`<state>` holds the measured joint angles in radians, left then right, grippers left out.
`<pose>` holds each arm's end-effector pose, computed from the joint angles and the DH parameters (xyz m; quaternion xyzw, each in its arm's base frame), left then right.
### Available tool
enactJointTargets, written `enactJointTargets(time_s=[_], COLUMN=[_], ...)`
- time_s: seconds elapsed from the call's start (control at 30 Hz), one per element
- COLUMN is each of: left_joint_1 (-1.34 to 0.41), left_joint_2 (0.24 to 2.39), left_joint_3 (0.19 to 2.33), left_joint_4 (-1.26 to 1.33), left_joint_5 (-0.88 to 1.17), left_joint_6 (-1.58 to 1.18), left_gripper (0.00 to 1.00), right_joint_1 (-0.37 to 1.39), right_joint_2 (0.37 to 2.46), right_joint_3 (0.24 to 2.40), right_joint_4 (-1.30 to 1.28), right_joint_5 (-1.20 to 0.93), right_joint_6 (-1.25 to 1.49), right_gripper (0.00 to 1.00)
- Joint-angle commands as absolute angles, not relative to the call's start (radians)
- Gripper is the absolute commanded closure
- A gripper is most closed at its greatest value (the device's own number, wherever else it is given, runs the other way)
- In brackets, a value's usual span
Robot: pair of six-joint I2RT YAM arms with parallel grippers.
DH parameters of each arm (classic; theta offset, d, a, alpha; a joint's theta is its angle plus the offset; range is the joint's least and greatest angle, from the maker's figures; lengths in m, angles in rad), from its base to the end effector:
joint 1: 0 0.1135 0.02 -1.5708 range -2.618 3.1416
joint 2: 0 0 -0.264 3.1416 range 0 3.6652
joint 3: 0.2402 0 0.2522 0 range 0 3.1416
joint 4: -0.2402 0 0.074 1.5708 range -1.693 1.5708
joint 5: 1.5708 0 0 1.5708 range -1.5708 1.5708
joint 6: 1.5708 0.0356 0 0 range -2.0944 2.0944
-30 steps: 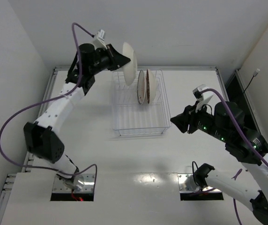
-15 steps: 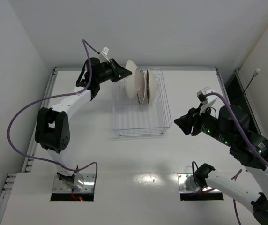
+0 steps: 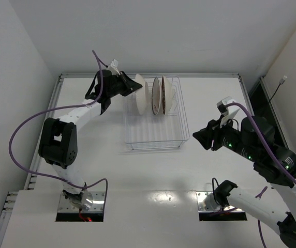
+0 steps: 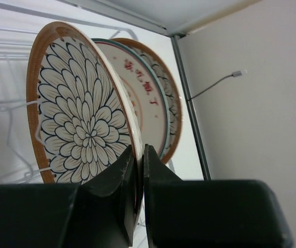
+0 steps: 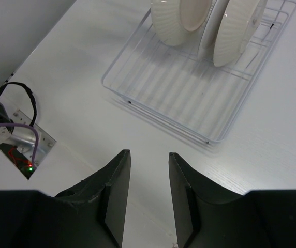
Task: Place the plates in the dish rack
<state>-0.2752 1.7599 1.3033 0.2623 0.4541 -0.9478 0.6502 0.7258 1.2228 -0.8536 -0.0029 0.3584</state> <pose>0.3999 -0.1291 0.2982 -0.1134 0.7576 -0.4977 0.4069 0.0891 0.0679 0.4200 -0.1202 0.8125 0.2767 0.4989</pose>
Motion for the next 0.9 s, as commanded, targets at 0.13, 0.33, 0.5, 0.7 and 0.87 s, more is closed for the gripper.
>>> enactJointTargets(time_s=[0.13, 0.33, 0.5, 0.7, 0.87], left_joint_1=[-0.288, -0.324, -0.388, -0.417, -0.426], left_joint_2=[1.689, 1.744, 1.801, 1.847, 1.875], left_joint_3=[1.315, 1.405, 1.555, 1.692, 1.756], left_joint_4=[0.373, 0.244, 0.066, -0.049, -0.144], left_joint_5=[0.318, 0.27, 0.213, 0.219, 0.282], left_joint_6=[-0.946, -0.89, -0.812, -0.761, -0.73], left_gripper=[1.0, 1.0, 0.99, 0.54, 0.09], right_joint_1=[0.647, 0.647, 0.647, 0.647, 0.647], right_joint_2=[0.726, 0.707, 0.698, 0.698, 0.707], right_joint_3=[1.235, 1.235, 1.244, 1.255, 1.294], right_joint_4=[-0.864, -0.885, -0.905, -0.905, -0.905], right_joint_5=[0.006, 0.025, 0.025, 0.025, 0.034], right_joint_6=[0.337, 0.337, 0.337, 0.337, 0.347], right_gripper=[0.67, 0.59, 0.56, 0.38, 0.18])
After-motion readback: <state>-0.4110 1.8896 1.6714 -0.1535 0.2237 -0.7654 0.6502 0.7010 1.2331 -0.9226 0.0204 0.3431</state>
